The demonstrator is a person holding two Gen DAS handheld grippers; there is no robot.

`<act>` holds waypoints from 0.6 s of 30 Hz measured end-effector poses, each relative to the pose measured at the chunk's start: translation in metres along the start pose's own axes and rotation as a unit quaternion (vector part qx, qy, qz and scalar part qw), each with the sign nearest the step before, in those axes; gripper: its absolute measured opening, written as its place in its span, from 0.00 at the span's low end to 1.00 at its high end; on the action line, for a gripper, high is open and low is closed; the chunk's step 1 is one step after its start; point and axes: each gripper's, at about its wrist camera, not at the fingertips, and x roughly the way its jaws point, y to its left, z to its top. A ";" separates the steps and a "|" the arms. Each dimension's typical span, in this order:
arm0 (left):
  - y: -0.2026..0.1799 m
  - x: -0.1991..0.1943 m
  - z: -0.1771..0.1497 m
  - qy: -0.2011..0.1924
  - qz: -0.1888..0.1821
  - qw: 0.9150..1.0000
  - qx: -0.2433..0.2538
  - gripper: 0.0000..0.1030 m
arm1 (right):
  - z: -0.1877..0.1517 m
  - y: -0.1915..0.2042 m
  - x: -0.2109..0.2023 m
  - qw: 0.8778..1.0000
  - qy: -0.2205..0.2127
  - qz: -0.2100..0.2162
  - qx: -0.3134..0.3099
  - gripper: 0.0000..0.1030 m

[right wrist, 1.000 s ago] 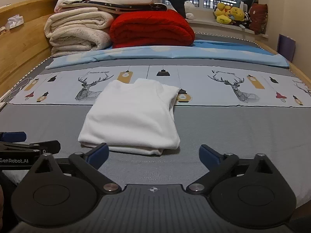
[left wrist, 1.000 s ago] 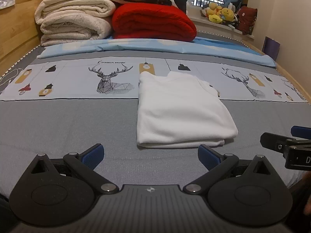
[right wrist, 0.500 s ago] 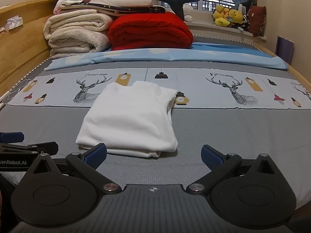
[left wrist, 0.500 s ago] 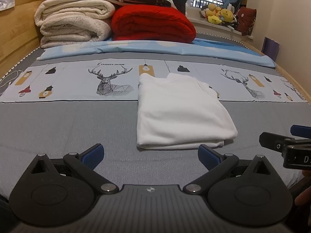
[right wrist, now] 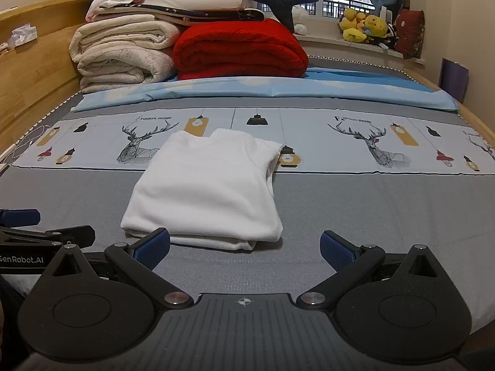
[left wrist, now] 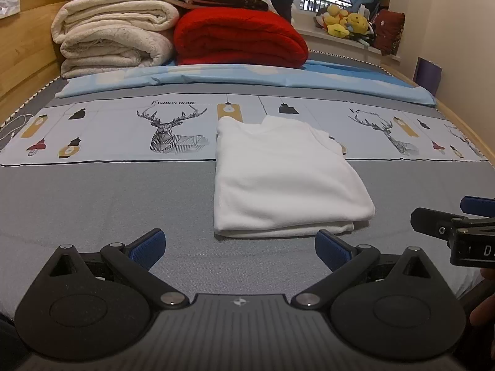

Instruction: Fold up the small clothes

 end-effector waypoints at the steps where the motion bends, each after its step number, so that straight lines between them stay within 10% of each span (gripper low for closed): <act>1: 0.000 0.000 0.000 0.000 0.000 1.000 0.001 1.00 | 0.000 0.000 0.000 1.000 0.000 0.000 0.000 0.99; 18: 0.000 0.000 0.000 -0.001 -0.005 1.000 0.003 1.00 | 0.000 0.001 0.001 1.000 0.002 0.000 0.000 0.99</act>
